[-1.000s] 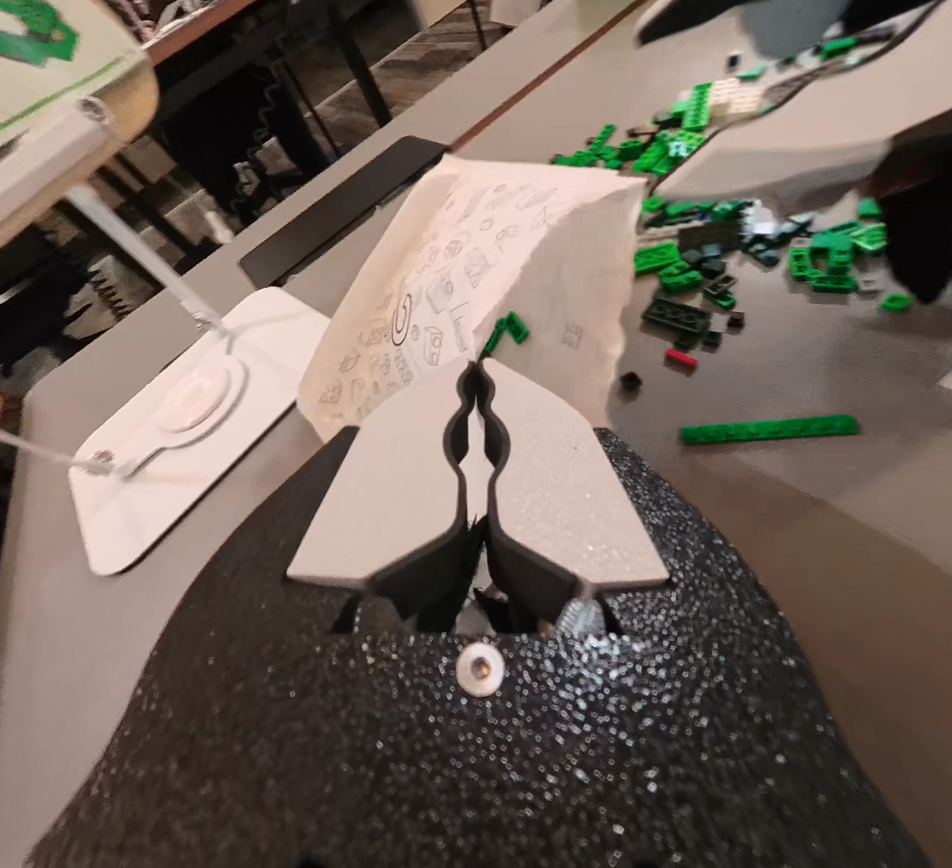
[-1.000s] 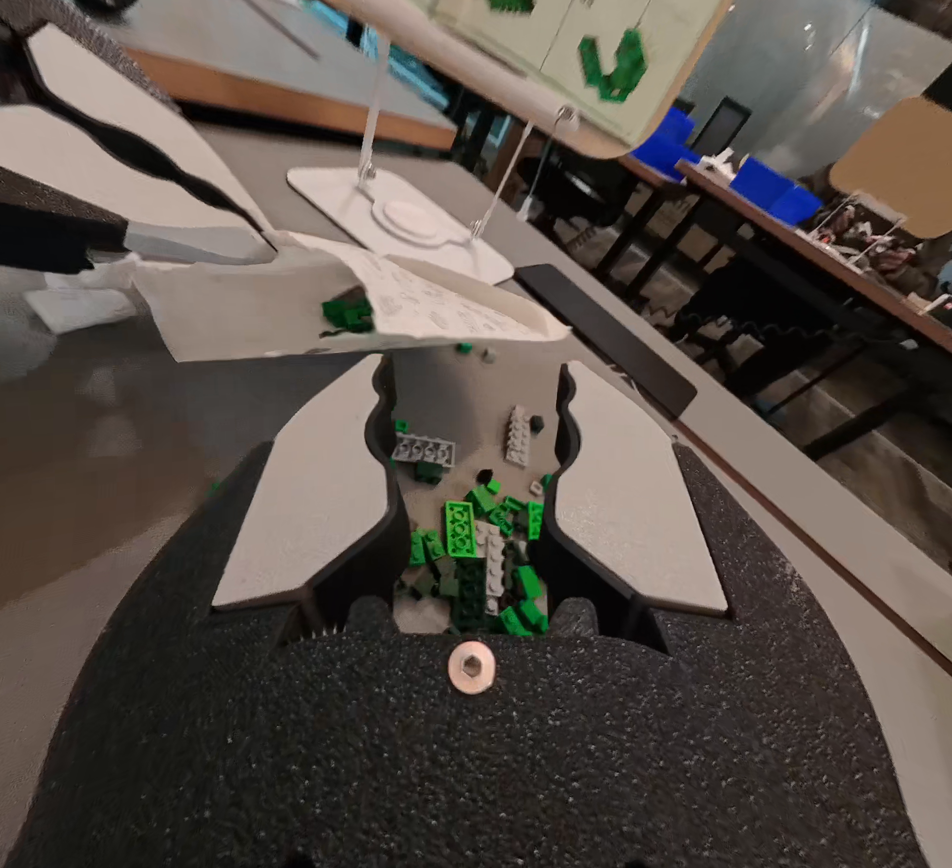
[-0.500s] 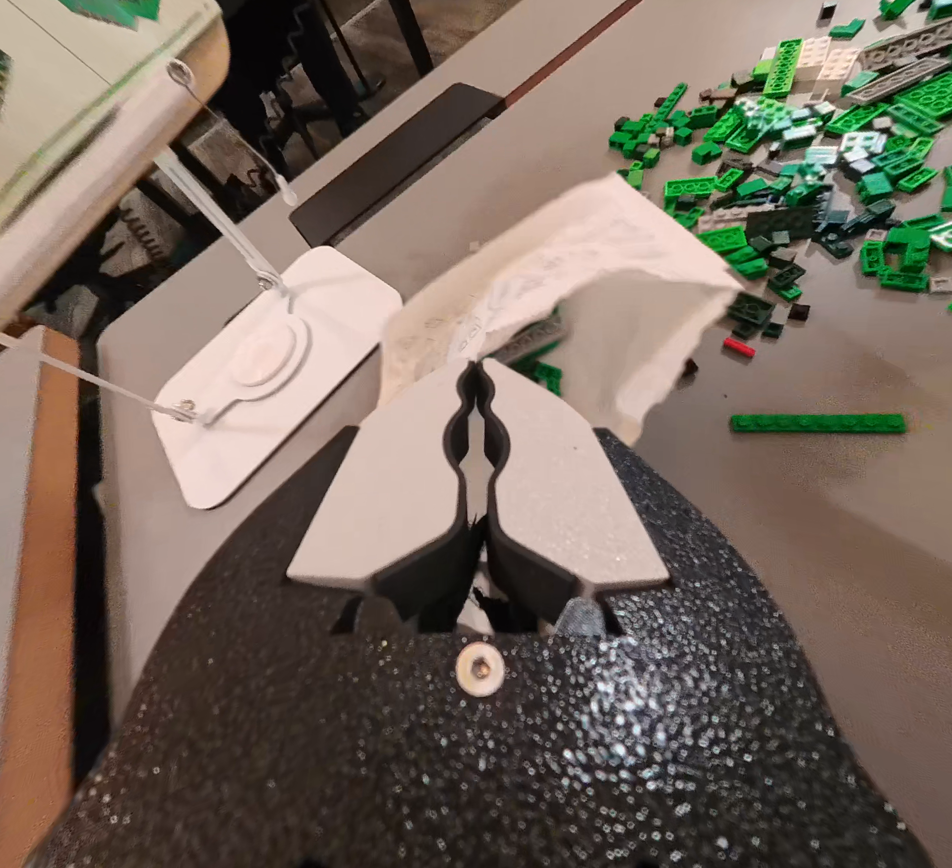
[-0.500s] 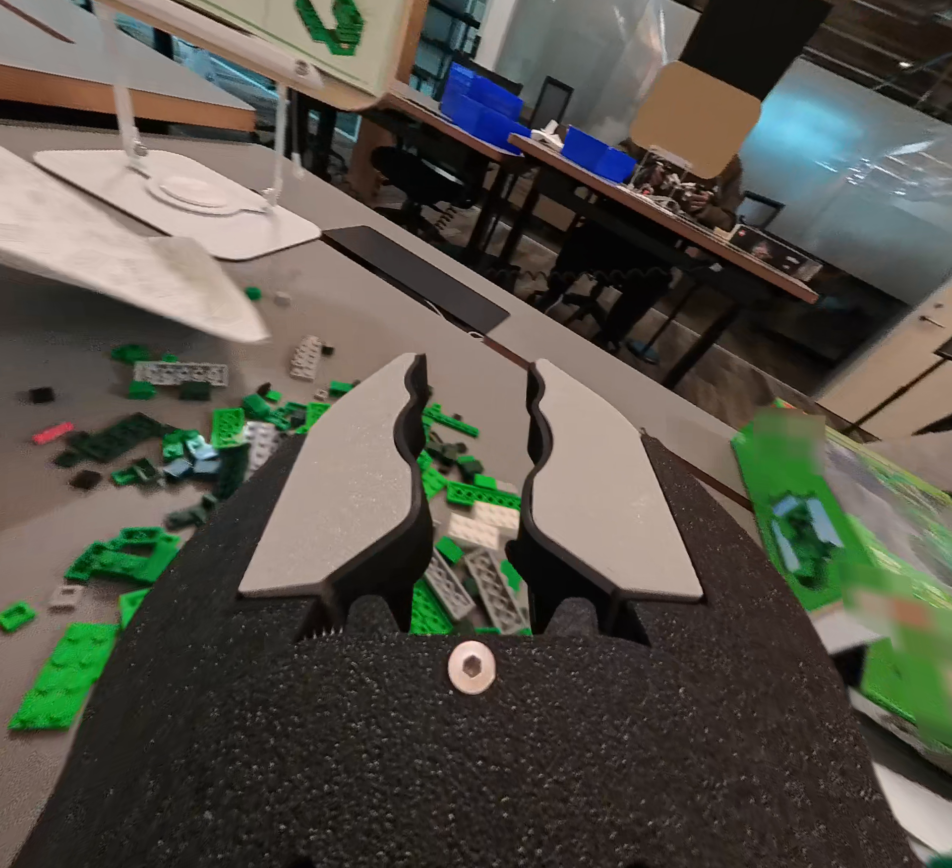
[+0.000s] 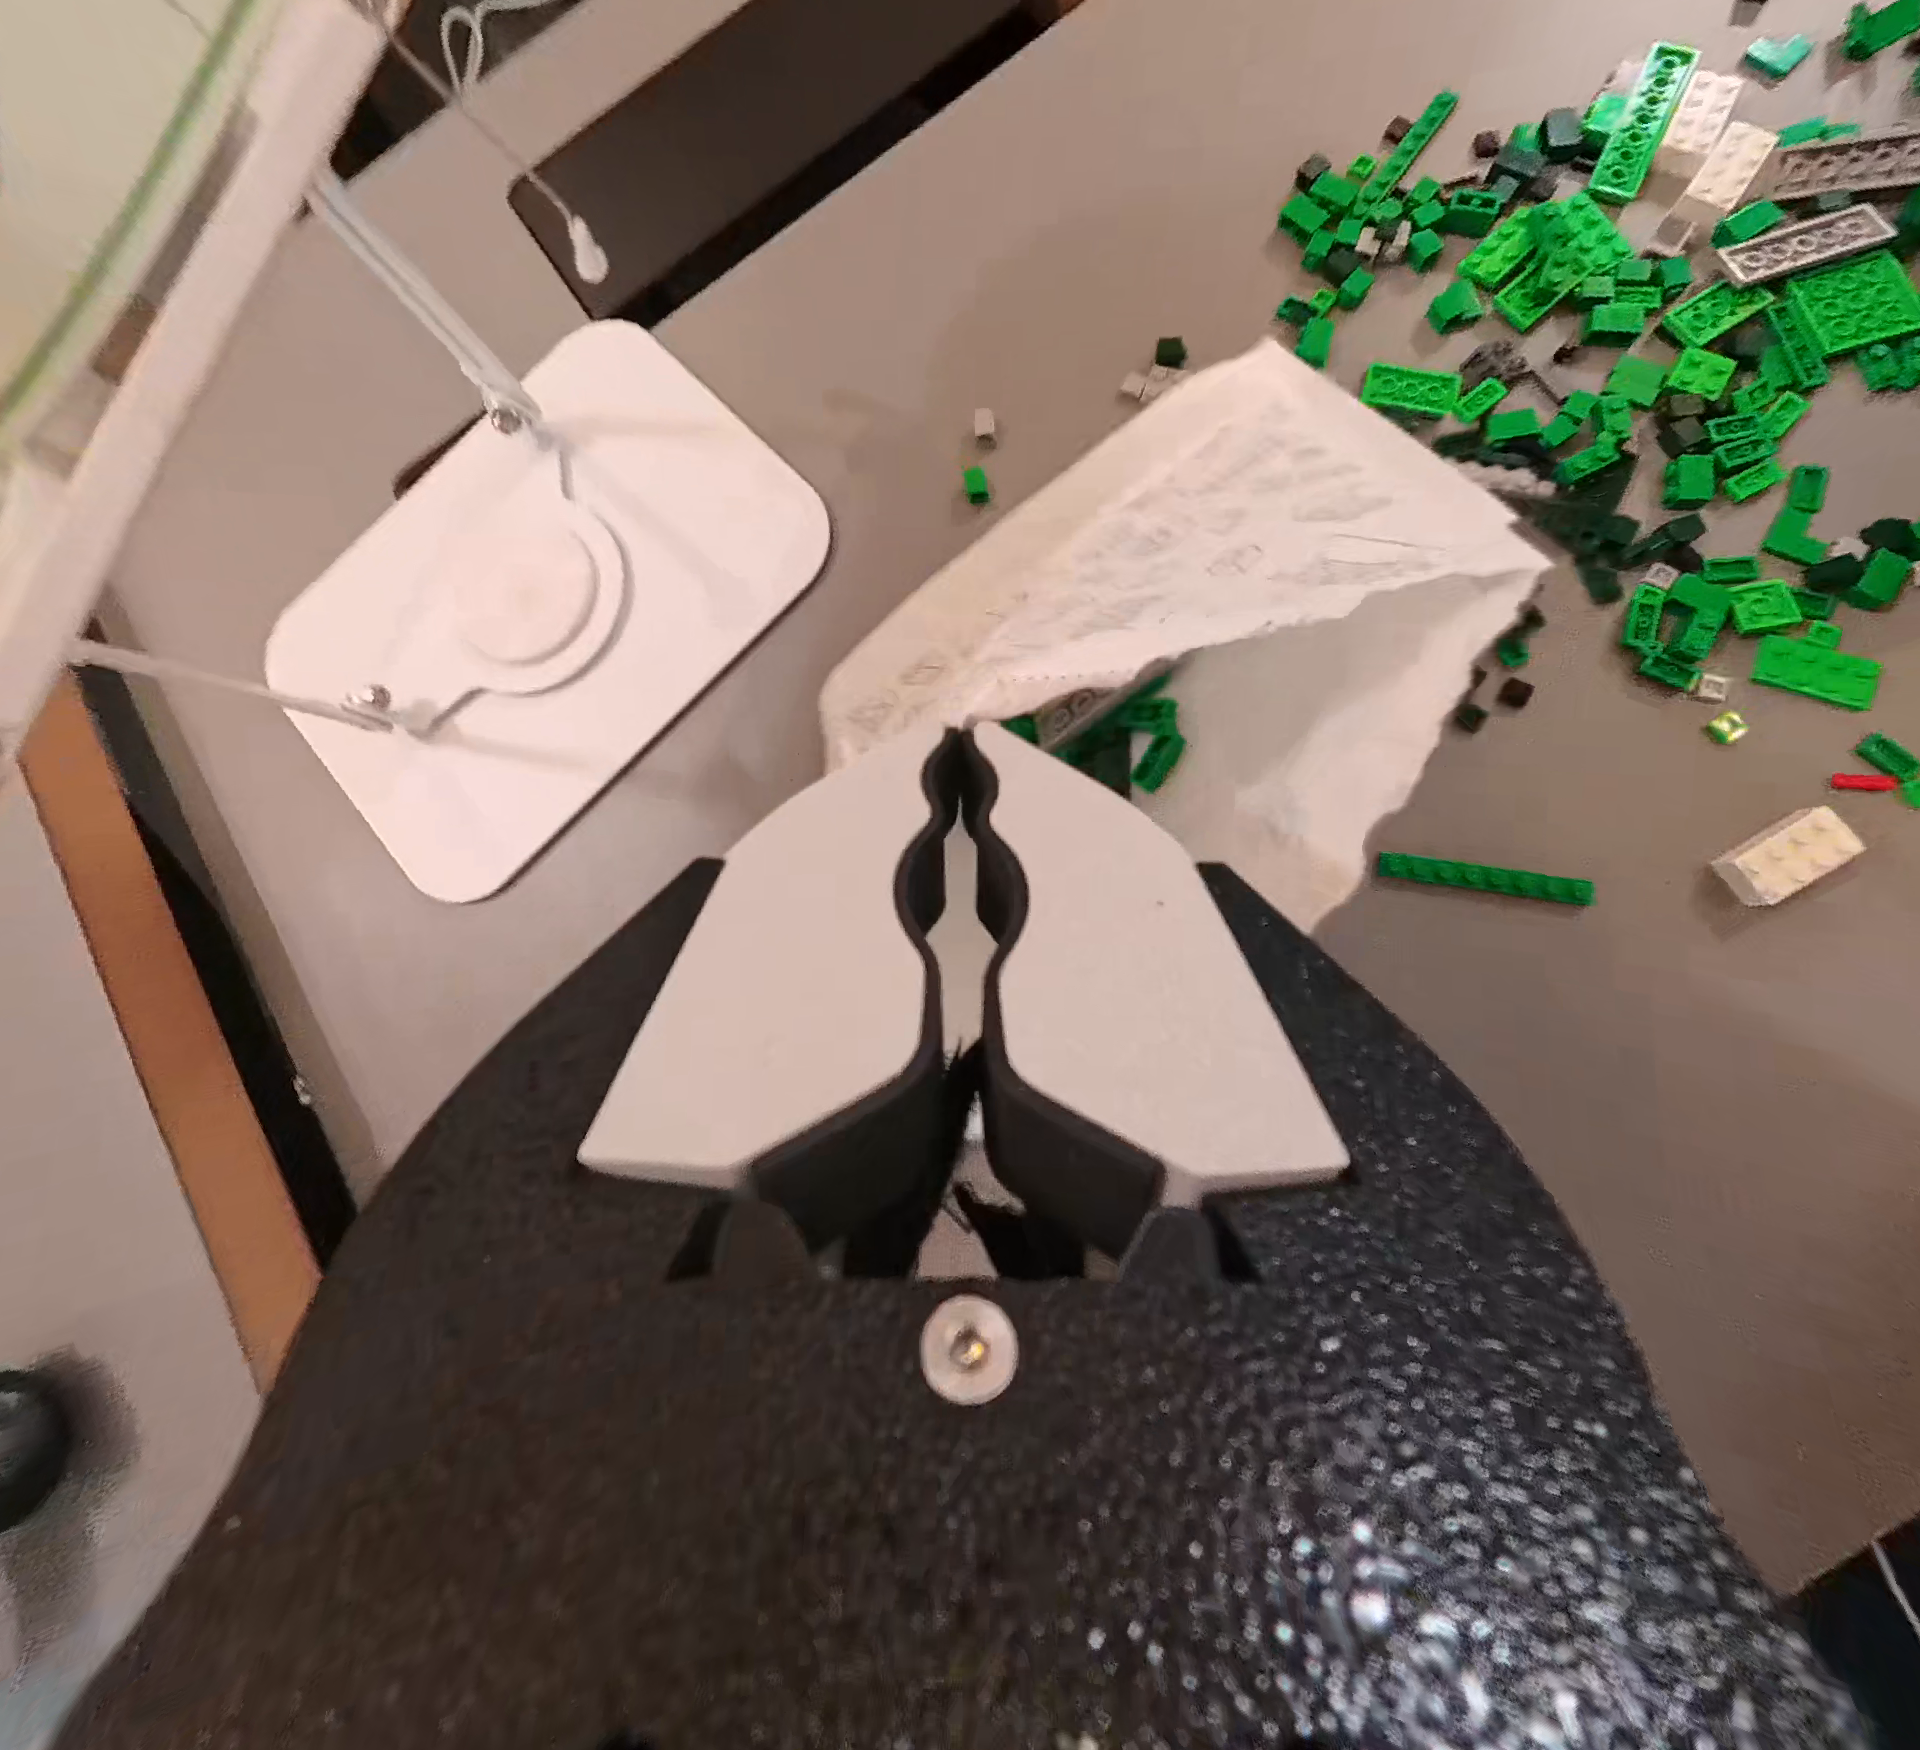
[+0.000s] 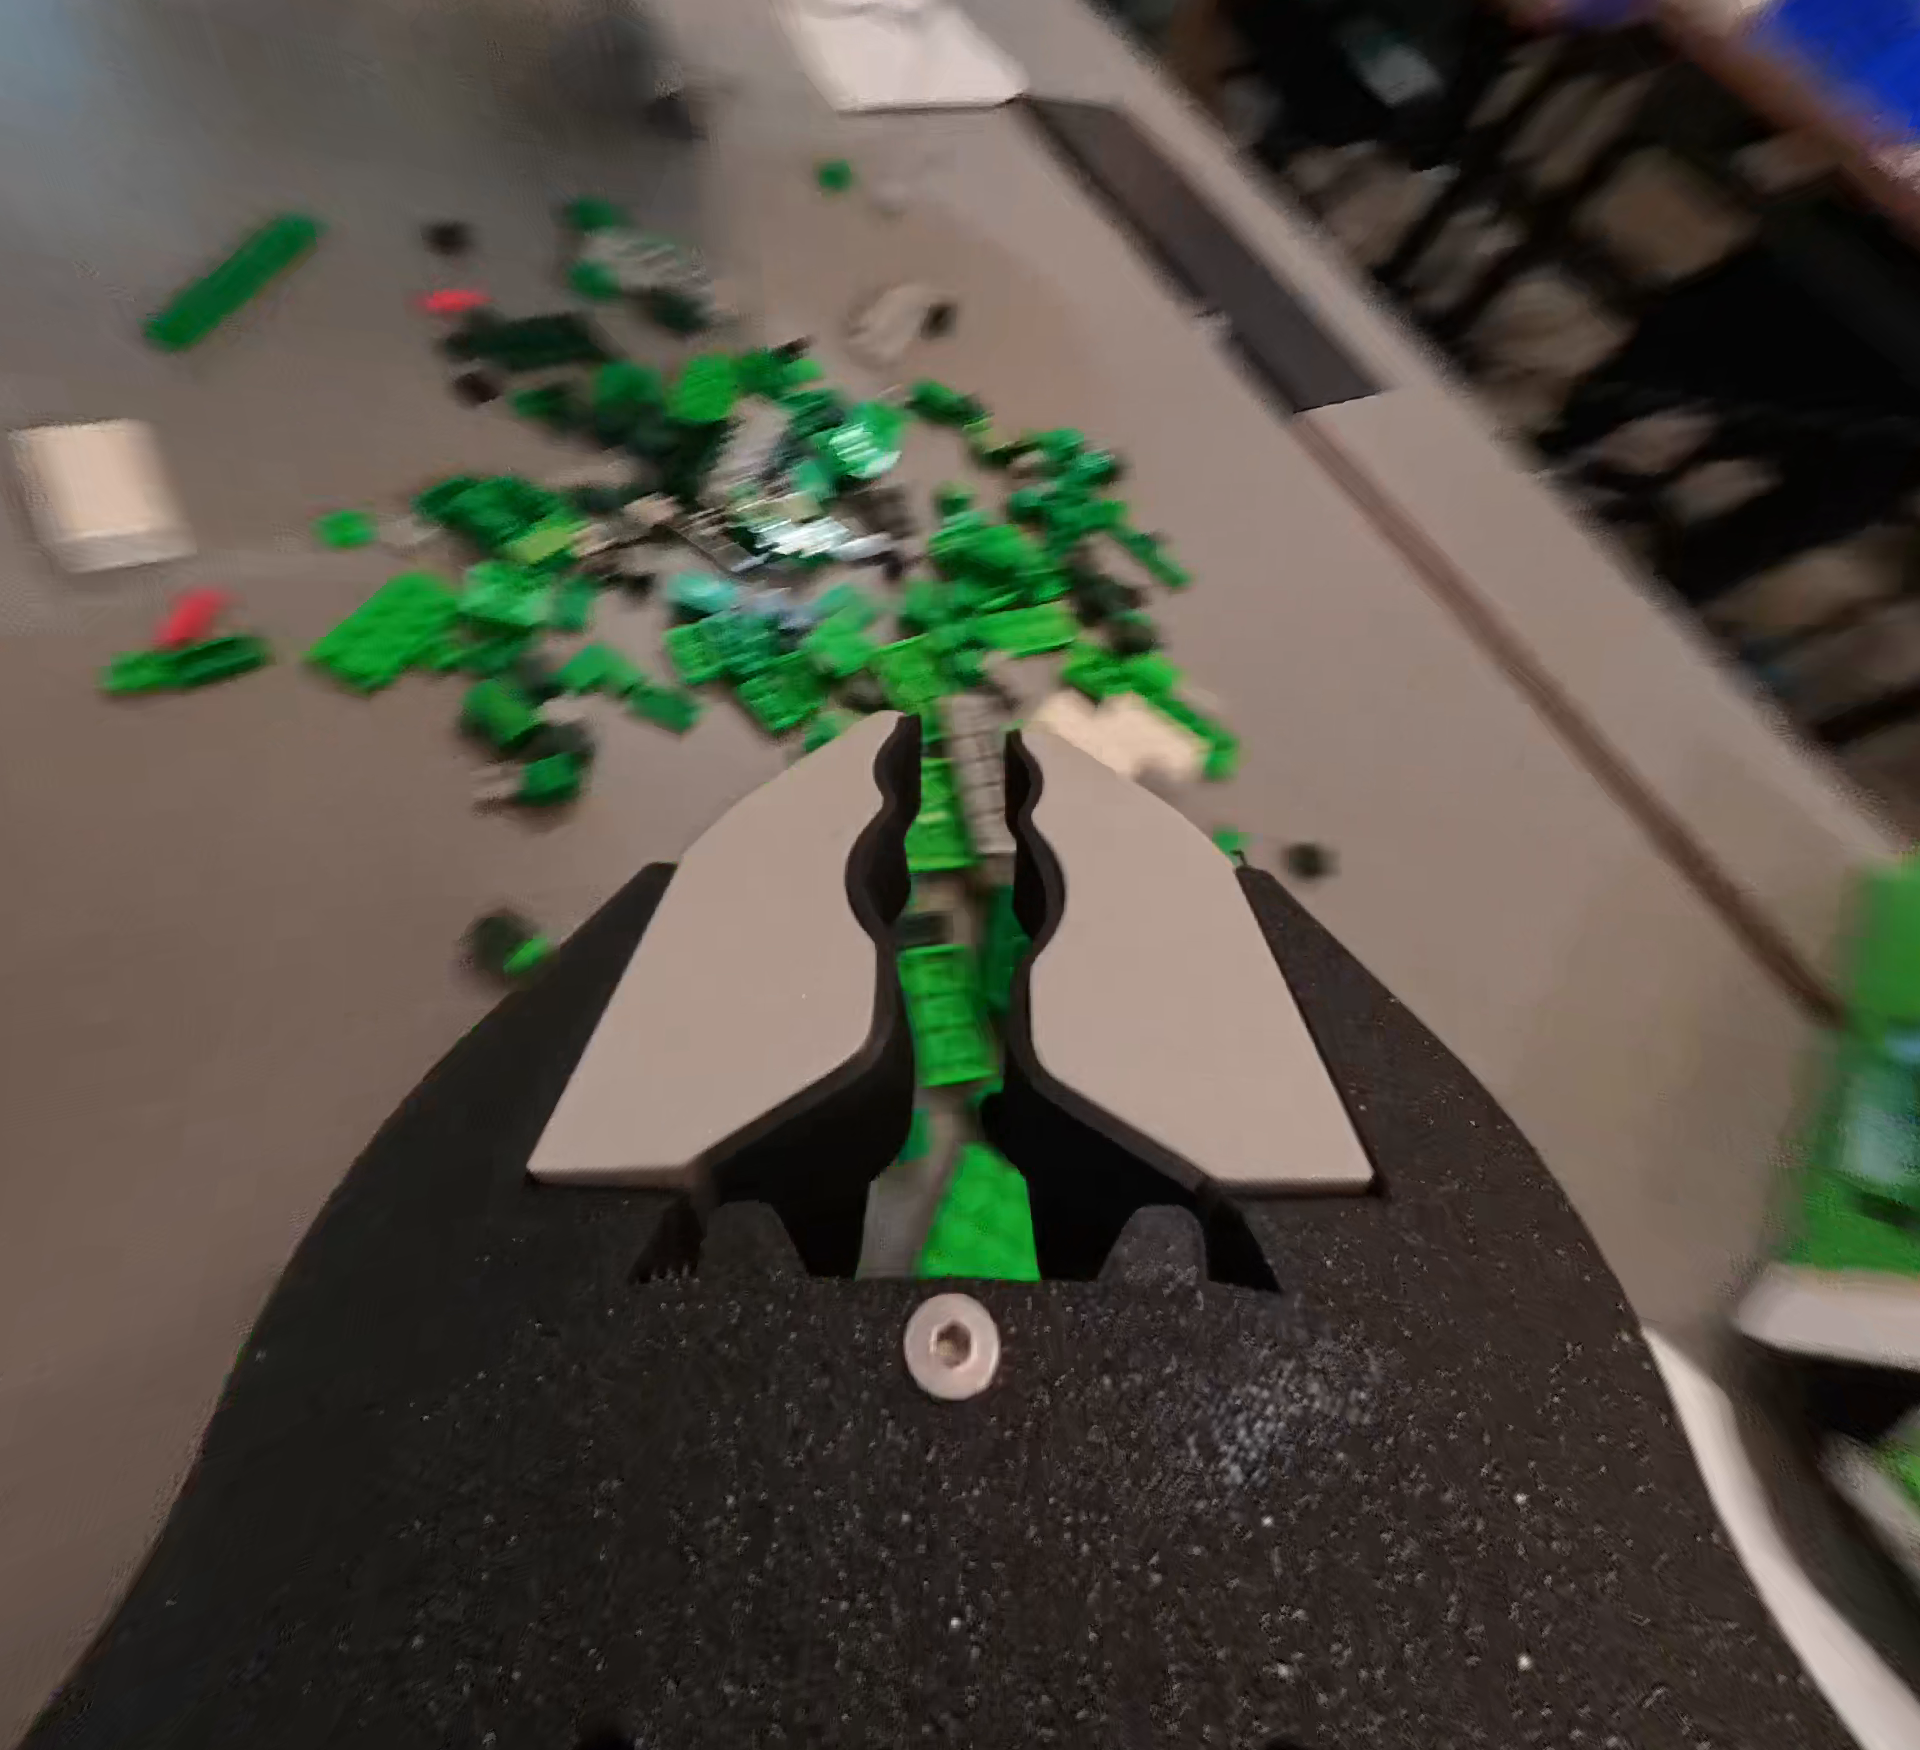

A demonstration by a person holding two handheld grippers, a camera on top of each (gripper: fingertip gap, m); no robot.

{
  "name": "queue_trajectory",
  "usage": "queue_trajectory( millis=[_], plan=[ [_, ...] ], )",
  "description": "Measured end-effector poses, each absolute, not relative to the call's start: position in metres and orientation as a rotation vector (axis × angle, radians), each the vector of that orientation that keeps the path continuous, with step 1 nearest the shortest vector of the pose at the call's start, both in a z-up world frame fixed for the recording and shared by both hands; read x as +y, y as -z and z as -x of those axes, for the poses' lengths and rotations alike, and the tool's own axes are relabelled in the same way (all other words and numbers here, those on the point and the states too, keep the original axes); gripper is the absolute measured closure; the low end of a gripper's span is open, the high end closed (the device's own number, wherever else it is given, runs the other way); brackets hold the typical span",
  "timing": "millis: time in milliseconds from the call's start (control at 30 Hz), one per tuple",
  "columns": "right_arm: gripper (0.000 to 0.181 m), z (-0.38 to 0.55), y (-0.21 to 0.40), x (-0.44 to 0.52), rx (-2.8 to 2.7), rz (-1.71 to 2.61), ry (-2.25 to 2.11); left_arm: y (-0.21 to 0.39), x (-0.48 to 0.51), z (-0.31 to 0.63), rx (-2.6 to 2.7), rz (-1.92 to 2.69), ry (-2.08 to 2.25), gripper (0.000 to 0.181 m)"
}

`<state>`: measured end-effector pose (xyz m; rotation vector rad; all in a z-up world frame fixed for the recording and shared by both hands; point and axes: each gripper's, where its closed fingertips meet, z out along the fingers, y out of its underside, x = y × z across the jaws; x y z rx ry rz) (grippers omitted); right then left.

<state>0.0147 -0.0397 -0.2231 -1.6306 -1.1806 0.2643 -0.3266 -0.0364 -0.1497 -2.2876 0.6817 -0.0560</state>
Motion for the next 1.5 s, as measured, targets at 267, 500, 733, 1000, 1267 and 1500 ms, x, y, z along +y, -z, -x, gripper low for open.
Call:
queue_trajectory(
  millis=[267, 500, 733, 1000, 1267, 1500],
  plan=[
    [0.174, 0.02, 0.276, -0.096, -1.495, 1.981, -0.591, 0.16, -0.036, 0.343, 0.641, 2.365, 0.059, 0.181],
    [0.167, -0.003, 0.303, -0.085, -1.43, 2.261, -0.335, 0.157, -0.039, 0.344, 0.65, 2.365, 0.064, 0.181],
    [0.145, -0.007, 0.303, -0.059, -1.287, 2.246, -0.302, 0.158, -0.04, 0.341, 0.668, 2.363, 0.129, 0.181],
    [0.166, -0.003, 0.304, -0.06, -1.336, 2.245, -0.315, 0.16, -0.041, 0.338, 0.689, 2.364, 0.169, 0.181],
    [0.166, 0.024, 0.259, -0.066, -1.357, 2.035, -0.325, 0.163, -0.042, 0.326, 0.749, 2.362, 0.187, 0.181],
    [0.166, 0.175, 0.155, -0.087, -1.363, 1.372, -0.343, 0.165, -0.042, 0.309, 0.835, 2.346, 0.201, 0.181]
  ],
)
